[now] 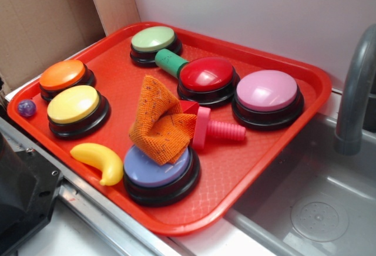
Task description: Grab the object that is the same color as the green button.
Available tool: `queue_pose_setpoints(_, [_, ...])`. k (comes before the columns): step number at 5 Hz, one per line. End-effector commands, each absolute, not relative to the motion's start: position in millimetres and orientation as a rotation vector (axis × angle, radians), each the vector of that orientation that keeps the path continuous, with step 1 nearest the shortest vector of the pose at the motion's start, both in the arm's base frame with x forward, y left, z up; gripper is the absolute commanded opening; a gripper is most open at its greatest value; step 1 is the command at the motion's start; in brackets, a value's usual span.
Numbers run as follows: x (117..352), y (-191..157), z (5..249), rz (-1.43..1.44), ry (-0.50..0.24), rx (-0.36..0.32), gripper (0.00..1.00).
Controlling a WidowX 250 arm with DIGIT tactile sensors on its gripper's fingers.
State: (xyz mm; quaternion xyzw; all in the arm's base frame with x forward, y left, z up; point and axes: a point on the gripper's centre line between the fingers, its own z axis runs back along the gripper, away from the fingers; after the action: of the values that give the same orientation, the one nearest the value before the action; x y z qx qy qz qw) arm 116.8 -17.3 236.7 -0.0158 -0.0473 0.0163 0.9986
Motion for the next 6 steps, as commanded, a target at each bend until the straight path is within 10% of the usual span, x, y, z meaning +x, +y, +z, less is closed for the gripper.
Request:
queue_pose_setpoints(1, [117, -17, 237, 0.033, -0.095, -0.032, 1.0])
queue_pose_setpoints(6, [218, 12, 161, 0.787, -0.059, -0.148, 1.0])
